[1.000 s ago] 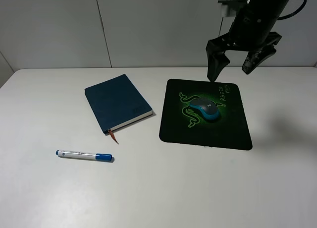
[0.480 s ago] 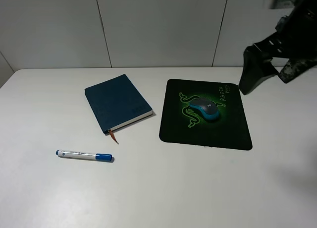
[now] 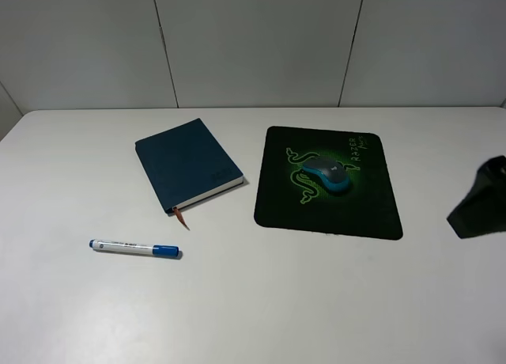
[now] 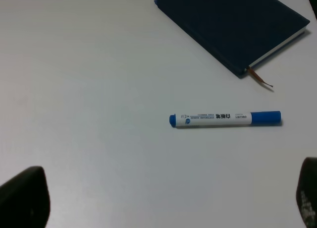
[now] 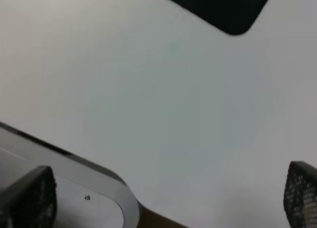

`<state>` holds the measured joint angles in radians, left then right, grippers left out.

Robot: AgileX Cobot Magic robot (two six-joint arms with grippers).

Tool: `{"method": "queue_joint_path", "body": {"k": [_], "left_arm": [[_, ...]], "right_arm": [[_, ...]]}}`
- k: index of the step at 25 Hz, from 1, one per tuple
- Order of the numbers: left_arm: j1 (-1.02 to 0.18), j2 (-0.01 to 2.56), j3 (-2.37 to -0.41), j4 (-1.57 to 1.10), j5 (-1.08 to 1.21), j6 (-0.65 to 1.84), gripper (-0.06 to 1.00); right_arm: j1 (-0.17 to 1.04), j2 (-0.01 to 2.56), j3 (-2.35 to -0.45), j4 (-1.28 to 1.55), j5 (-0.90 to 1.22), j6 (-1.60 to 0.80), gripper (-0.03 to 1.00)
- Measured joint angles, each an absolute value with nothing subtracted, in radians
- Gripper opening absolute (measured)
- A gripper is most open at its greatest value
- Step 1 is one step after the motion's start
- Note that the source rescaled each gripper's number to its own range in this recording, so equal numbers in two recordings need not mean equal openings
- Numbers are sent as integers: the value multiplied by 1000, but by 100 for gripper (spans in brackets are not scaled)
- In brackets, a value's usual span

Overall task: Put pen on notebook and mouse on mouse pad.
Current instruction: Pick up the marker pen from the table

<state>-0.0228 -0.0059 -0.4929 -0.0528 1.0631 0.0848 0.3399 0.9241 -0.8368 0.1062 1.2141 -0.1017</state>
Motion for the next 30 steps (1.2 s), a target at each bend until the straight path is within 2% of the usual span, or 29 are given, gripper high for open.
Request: {"method": "queue_joint_path", "body": {"k": [9, 13, 22, 26, 30], "left_arm": [[-23, -6, -493, -53, 1063, 85, 100], [-23, -6, -493, -54, 1063, 85, 100], [-23, -6, -493, -54, 1063, 85, 100], [-23, -6, -493, -54, 1063, 85, 100], [-23, -6, -493, -54, 1063, 85, 100]], "right_arm": [[332, 481, -714, 122, 1154, -101, 100], [262, 319, -632, 125, 1061, -101, 100], [37, 57, -528, 131, 1087, -101, 100], [-19, -5, -521, 140, 1079, -101, 100], [-23, -7, -520, 165, 1063, -101, 100]]}}
